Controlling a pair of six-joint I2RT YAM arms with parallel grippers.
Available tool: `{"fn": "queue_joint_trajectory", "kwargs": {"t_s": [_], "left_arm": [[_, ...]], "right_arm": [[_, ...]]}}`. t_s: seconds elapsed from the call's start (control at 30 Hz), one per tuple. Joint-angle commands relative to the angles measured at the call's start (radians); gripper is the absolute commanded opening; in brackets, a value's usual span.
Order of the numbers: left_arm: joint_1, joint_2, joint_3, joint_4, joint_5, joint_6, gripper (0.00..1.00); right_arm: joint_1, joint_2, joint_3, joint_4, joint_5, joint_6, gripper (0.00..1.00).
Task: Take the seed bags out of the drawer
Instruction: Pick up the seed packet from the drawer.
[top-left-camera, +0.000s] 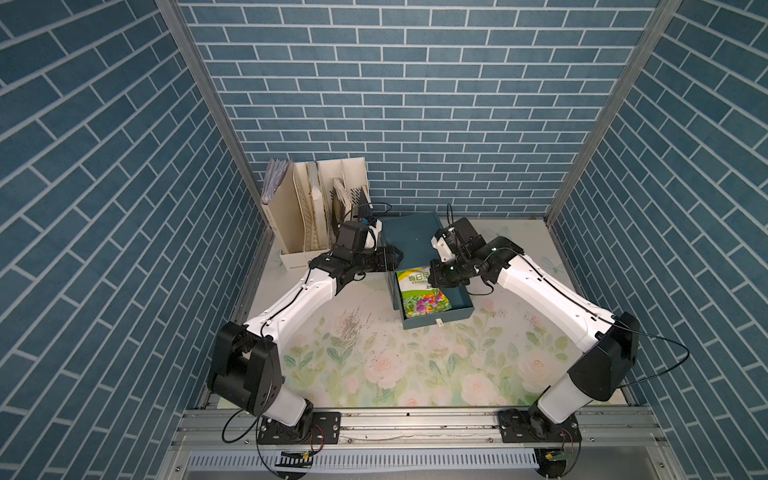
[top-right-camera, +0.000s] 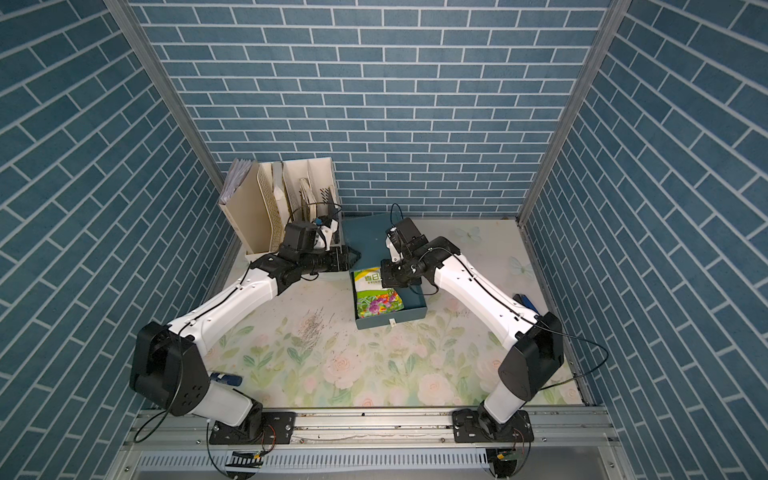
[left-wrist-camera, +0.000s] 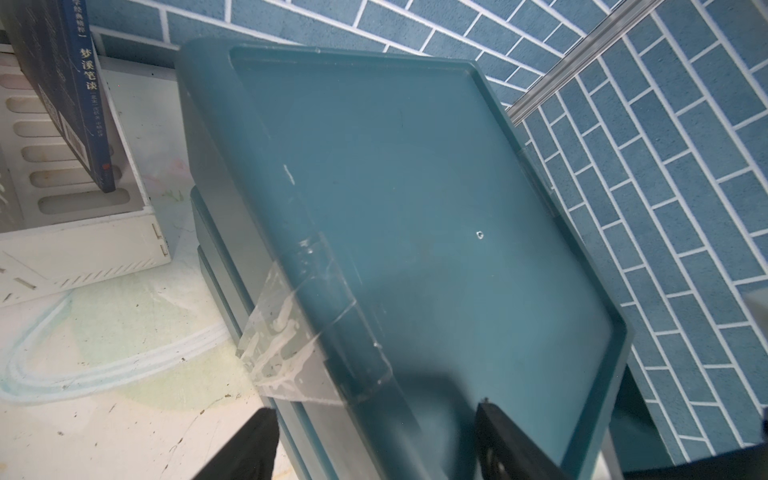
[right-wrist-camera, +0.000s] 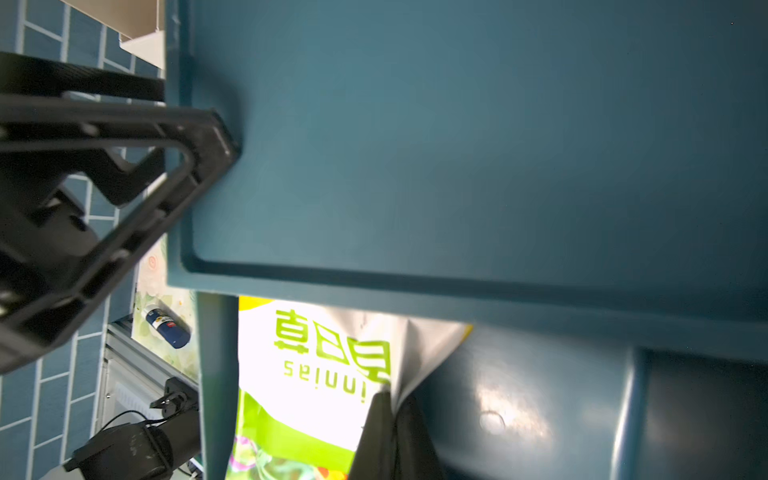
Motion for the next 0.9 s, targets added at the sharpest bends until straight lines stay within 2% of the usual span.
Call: {"fn": "queue_joint_trajectory", "kwargs": {"t_s": [0.0, 0.3, 0.57, 0.77, 0.87], "left_arm": [[0.013, 0.027, -0.009, -0.098, -0.051, 0.027, 0.78], [0.013, 0.033, -0.005, -0.100, -0.052, 0.030, 0.78], [0.012, 0.037, -0.003, -0.100, -0.055, 0.030, 0.78], [0.012, 0.042, 0.006, -0.109, -0.052, 0.033, 0.78], [0.012, 0.042, 0.005, -0.110, -0.051, 0.033, 0.78]], "right_arm": [[-0.005, -0.051, 0.028, -0.015, -0.018, 0.036, 0.00], [-0.004, -0.102, 0.016, -0.025, -0.055, 0.060, 0.00], [-0.004, -0.209, -0.060, -0.076, -0.073, 0.078, 0.00], [-0.017, -0.290, -0.061, -0.162, -0.014, 0.094, 0.00], [-0.070, -0.333, -0.048, -0.192, 0.021, 0.096, 0.00]]}}
